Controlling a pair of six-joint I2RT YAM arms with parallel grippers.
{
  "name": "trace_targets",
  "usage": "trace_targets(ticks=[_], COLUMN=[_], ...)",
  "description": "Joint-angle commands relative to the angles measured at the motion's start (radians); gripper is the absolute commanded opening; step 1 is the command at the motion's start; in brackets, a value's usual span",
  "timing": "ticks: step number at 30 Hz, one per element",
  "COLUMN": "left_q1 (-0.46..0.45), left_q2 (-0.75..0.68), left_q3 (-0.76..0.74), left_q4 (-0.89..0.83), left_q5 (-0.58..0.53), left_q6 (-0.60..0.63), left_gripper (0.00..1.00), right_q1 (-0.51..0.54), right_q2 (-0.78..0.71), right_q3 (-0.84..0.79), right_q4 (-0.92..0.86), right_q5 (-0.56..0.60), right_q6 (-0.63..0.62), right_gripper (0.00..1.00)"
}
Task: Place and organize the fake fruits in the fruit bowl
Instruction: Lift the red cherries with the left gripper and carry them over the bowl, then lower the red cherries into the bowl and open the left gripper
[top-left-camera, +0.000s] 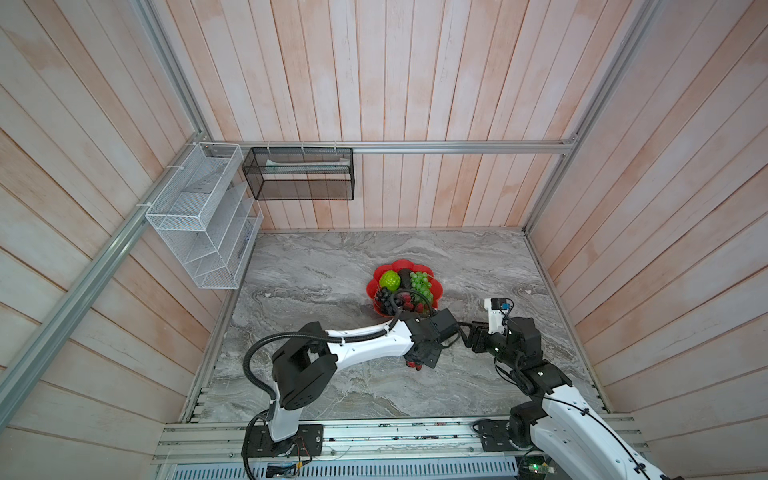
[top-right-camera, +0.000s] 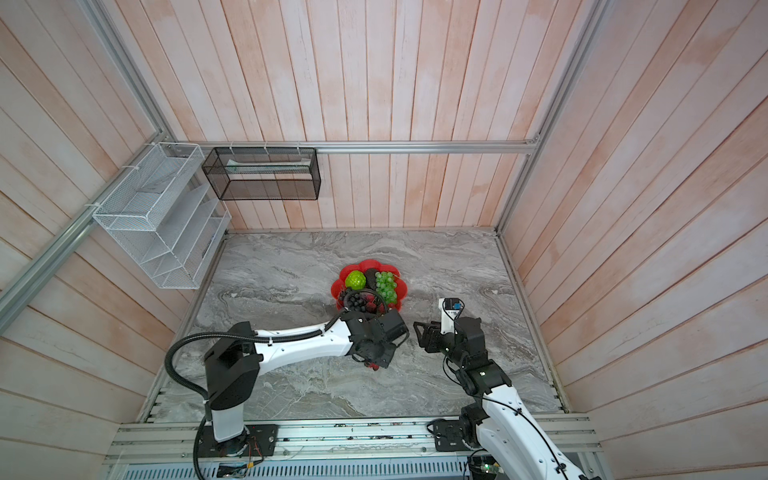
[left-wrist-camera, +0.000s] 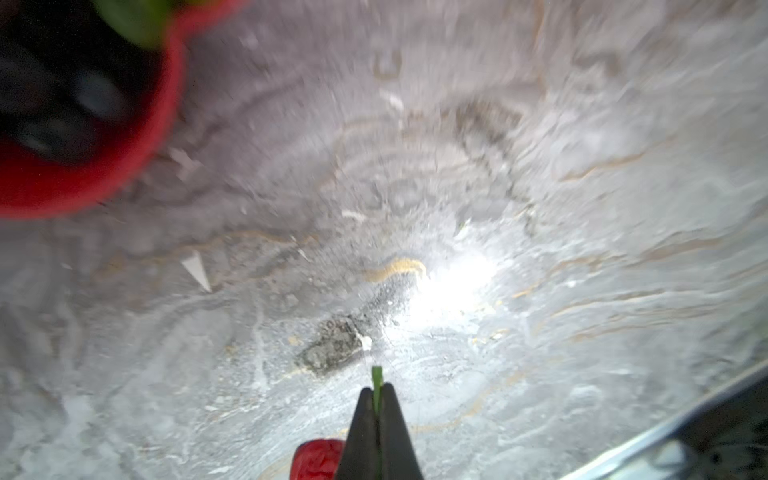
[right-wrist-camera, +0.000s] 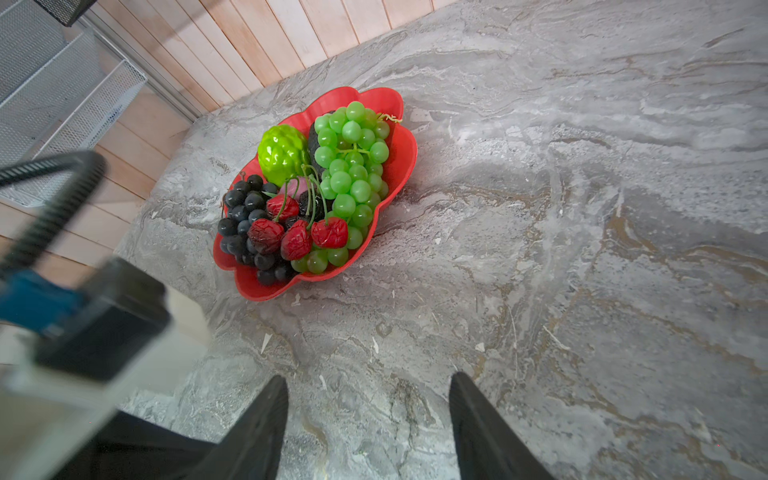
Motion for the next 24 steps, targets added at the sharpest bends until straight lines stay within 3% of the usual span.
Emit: trace_targets(ticks=[1, 6, 9, 17, 24], left_q1=[0.056, 0.199, 0.241, 0.247, 0.247], left_q2=[-0.086, -0.093, -0.037, 0.208, 0.304], left_q3=[-0.008, 0.026, 0.079, 0.305, 0.368], left_q4=[0.098, 0.206, 0.245, 0.229, 0.242], left_q5=[0.002, -0.036, -0.043, -0.126, -0.148], left_q6=[0.05, 0.076, 0.09, 0.063, 0.06], left_gripper=[0.0, 0.0, 0.01, 0.01, 0.08], right_q1=[-0.007, -0.007, -0.007, -0.006, -0.008], right_q2=[0.018, 0.072, 0.101, 0.151, 0.157], right_q3=[0.057, 0.102, 0.127, 0.155, 0.155], right_q4=[-0.011, 0.003, 0.004, 0.023, 0.023], right_q5=[0.025, 0.029, 0.026, 0.025, 0.02], right_q6=[-0.016, -0.03, -0.037, -0.045, -0.051], right_gripper=[0.62, 0.62, 0.62, 0.62, 0.62])
